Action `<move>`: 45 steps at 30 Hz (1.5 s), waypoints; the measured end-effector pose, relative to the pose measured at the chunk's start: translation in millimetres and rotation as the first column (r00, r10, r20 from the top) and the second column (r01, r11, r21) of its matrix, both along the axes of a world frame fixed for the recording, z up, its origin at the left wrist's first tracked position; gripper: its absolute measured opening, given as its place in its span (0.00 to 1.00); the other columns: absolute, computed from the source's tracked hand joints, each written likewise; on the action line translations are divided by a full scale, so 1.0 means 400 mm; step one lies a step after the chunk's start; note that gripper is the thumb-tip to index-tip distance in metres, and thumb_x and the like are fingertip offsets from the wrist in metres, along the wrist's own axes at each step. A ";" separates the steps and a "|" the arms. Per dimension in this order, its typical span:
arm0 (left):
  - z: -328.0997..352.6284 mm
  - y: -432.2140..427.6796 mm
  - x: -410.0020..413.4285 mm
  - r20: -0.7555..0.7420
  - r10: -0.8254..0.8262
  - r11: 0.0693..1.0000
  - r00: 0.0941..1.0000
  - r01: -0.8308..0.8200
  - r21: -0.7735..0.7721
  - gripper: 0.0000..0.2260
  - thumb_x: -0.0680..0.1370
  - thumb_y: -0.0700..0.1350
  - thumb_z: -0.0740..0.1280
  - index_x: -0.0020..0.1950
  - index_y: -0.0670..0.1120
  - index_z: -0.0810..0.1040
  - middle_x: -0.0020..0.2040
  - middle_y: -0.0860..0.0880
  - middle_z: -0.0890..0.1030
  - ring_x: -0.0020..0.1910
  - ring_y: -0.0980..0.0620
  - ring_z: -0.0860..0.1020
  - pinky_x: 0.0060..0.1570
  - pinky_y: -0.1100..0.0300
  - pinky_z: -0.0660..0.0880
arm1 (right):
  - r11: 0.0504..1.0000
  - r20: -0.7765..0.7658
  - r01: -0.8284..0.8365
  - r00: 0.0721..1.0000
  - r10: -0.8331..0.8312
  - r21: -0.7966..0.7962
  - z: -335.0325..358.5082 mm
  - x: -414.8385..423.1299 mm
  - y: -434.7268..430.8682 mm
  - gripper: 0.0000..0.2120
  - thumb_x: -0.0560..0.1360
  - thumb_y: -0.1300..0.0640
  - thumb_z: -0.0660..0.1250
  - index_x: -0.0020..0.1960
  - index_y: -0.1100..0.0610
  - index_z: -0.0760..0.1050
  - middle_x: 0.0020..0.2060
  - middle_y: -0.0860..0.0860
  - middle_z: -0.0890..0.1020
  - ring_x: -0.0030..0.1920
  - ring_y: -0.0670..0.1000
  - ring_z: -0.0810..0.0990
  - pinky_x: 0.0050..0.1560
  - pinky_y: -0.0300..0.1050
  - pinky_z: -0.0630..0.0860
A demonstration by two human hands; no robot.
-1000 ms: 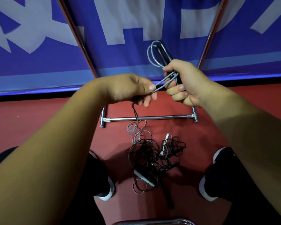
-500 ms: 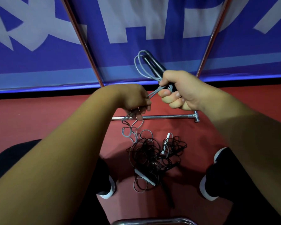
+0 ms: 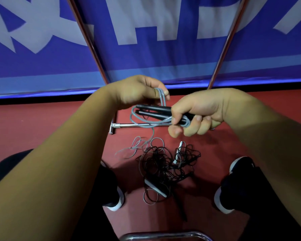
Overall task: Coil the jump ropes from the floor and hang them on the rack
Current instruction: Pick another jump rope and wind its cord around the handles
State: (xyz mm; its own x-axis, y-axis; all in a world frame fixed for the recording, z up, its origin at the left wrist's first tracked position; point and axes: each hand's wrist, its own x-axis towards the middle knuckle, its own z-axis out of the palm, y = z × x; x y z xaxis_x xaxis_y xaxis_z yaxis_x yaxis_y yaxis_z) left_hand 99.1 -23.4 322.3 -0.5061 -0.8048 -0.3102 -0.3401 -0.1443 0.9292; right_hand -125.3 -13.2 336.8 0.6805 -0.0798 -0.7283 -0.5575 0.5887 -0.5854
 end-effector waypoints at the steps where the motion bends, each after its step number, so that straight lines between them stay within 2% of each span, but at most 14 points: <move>1: 0.010 -0.002 -0.006 0.001 -0.013 1.000 1.000 0.013 -0.015 0.06 0.81 0.35 0.68 0.51 0.42 0.84 0.45 0.45 0.83 0.44 0.50 0.78 0.46 0.63 0.78 | 1.000 -0.014 -0.027 1.000 0.027 -0.002 -0.006 0.002 0.002 0.17 0.71 0.61 0.64 0.58 0.58 0.65 0.40 0.54 0.76 0.22 0.41 0.59 0.17 0.31 0.52; 5: 0.048 0.000 -0.029 0.116 -0.068 0.991 0.991 0.080 -0.103 0.05 0.77 0.37 0.74 0.50 0.46 0.87 0.45 0.46 0.87 0.44 0.51 0.79 0.50 0.59 0.77 | 0.998 -0.076 0.010 0.997 -0.015 -0.063 -0.032 0.012 0.013 0.02 0.75 0.64 0.63 0.48 0.61 0.70 0.42 0.55 0.76 0.22 0.41 0.59 0.17 0.30 0.52; 9: 0.070 0.008 -0.043 0.298 -0.051 0.978 0.953 0.108 -0.179 0.05 0.76 0.40 0.76 0.50 0.47 0.89 0.48 0.51 0.89 0.53 0.53 0.85 0.63 0.59 0.78 | 0.960 -0.195 0.110 0.967 -0.163 -0.257 -0.058 0.005 0.002 0.02 0.79 0.64 0.63 0.50 0.63 0.73 0.47 0.59 0.79 0.24 0.43 0.61 0.17 0.31 0.53; 12: 0.092 0.011 -0.046 0.420 -0.082 0.973 0.904 0.163 -0.161 0.06 0.77 0.49 0.76 0.53 0.52 0.89 0.47 0.57 0.88 0.51 0.60 0.84 0.58 0.64 0.76 | 0.905 -0.202 0.253 0.921 -0.334 -0.343 -0.085 0.006 -0.016 0.04 0.79 0.65 0.62 0.52 0.60 0.70 0.40 0.58 0.78 0.25 0.44 0.61 0.19 0.31 0.53; 14: 0.096 0.012 -0.048 0.481 -0.056 0.969 0.875 0.164 -0.185 0.06 0.79 0.48 0.73 0.54 0.54 0.88 0.41 0.60 0.86 0.42 0.64 0.82 0.49 0.68 0.76 | 0.848 -0.169 0.374 0.872 -0.459 -0.375 -0.099 0.007 -0.031 0.07 0.79 0.66 0.61 0.54 0.57 0.69 0.34 0.55 0.75 0.25 0.44 0.60 0.20 0.32 0.53; 19: 0.082 0.024 -0.064 0.559 -0.024 1.000 0.829 0.023 0.008 0.07 0.82 0.38 0.66 0.54 0.38 0.83 0.41 0.40 0.85 0.35 0.44 0.86 0.40 0.46 0.86 | 0.744 -0.041 0.544 0.796 -0.603 -0.388 -0.102 0.012 -0.055 0.10 0.81 0.64 0.59 0.58 0.54 0.73 0.31 0.51 0.69 0.27 0.44 0.57 0.20 0.34 0.52; 21: 0.071 0.032 -0.072 0.612 -0.030 0.995 0.790 -0.034 0.092 0.09 0.83 0.38 0.61 0.55 0.35 0.80 0.39 0.40 0.87 0.34 0.42 0.86 0.37 0.46 0.84 | 0.724 0.027 0.595 0.778 -0.627 -0.348 -0.089 0.020 -0.053 0.05 0.81 0.62 0.62 0.54 0.54 0.72 0.32 0.50 0.68 0.27 0.43 0.56 0.20 0.34 0.51; 23: 0.058 0.036 -0.079 0.571 -0.012 0.986 0.821 -0.086 0.145 0.10 0.84 0.39 0.57 0.57 0.36 0.76 0.40 0.38 0.87 0.36 0.40 0.87 0.38 0.46 0.84 | 0.733 0.088 0.610 0.783 -0.615 -0.301 -0.071 0.026 -0.052 0.03 0.82 0.52 0.66 0.53 0.51 0.74 0.33 0.48 0.68 0.26 0.42 0.56 0.20 0.34 0.50; 27: 0.038 0.025 -0.061 0.355 0.053 0.990 0.933 -0.095 0.100 0.13 0.88 0.46 0.58 0.59 0.40 0.78 0.47 0.41 0.88 0.48 0.42 0.87 0.49 0.47 0.82 | 0.689 0.108 0.688 0.721 -0.684 -0.228 -0.054 0.021 -0.061 0.24 0.78 0.30 0.65 0.53 0.51 0.78 0.31 0.47 0.68 0.25 0.43 0.55 0.21 0.35 0.49; 30: 0.048 0.022 -0.039 0.169 0.030 0.999 0.985 -0.037 0.039 0.14 0.87 0.52 0.60 0.55 0.43 0.79 0.45 0.43 0.84 0.52 0.43 0.86 0.56 0.47 0.80 | 0.634 0.114 0.751 0.657 -0.745 -0.184 -0.057 0.012 -0.065 0.20 0.81 0.34 0.63 0.49 0.52 0.76 0.31 0.48 0.68 0.24 0.43 0.55 0.19 0.34 0.51; 32: 0.057 0.019 -0.036 0.048 0.039 0.999 0.998 -0.040 0.032 0.17 0.87 0.54 0.59 0.54 0.43 0.78 0.39 0.46 0.77 0.45 0.44 0.84 0.55 0.48 0.79 | 0.625 0.125 0.764 0.644 -0.755 -0.160 -0.059 0.005 -0.070 0.17 0.81 0.38 0.64 0.50 0.52 0.75 0.32 0.48 0.68 0.24 0.43 0.56 0.18 0.34 0.52; 35: 0.064 0.018 -0.043 -0.080 0.039 0.999 0.996 -0.037 0.026 0.22 0.87 0.58 0.56 0.53 0.42 0.80 0.35 0.49 0.64 0.33 0.47 0.66 0.45 0.52 0.77 | 0.653 0.141 0.742 0.670 -0.729 -0.152 -0.049 -0.002 -0.074 0.19 0.79 0.40 0.65 0.58 0.54 0.73 0.32 0.48 0.67 0.24 0.43 0.55 0.18 0.34 0.54; 39: 0.068 0.022 -0.034 -0.015 -0.041 0.999 0.999 0.041 -0.022 0.18 0.88 0.53 0.57 0.54 0.40 0.78 0.33 0.50 0.59 0.33 0.48 0.54 0.35 0.54 0.56 | 0.669 0.166 0.732 0.681 -0.714 -0.128 -0.023 0.000 -0.070 0.21 0.79 0.39 0.65 0.60 0.56 0.73 0.31 0.46 0.66 0.24 0.43 0.55 0.17 0.35 0.53; 45: 0.079 0.028 -0.023 0.053 -0.105 0.994 0.993 0.107 -0.032 0.18 0.87 0.53 0.57 0.51 0.40 0.76 0.32 0.51 0.60 0.31 0.52 0.56 0.31 0.61 0.58 | 0.599 0.213 0.786 0.619 -0.756 -0.157 0.029 0.009 -0.060 0.11 0.81 0.47 0.67 0.55 0.54 0.76 0.30 0.46 0.66 0.24 0.42 0.55 0.18 0.35 0.52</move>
State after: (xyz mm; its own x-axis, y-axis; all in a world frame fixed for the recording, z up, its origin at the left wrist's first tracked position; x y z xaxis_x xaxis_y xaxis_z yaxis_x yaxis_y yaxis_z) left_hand 90.0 -12.4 353.8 -0.5731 -0.7582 -0.3109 -0.3989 -0.0733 0.9141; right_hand -121.5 -37.2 348.6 0.3648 -0.7551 -0.5448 0.1228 0.6190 -0.7757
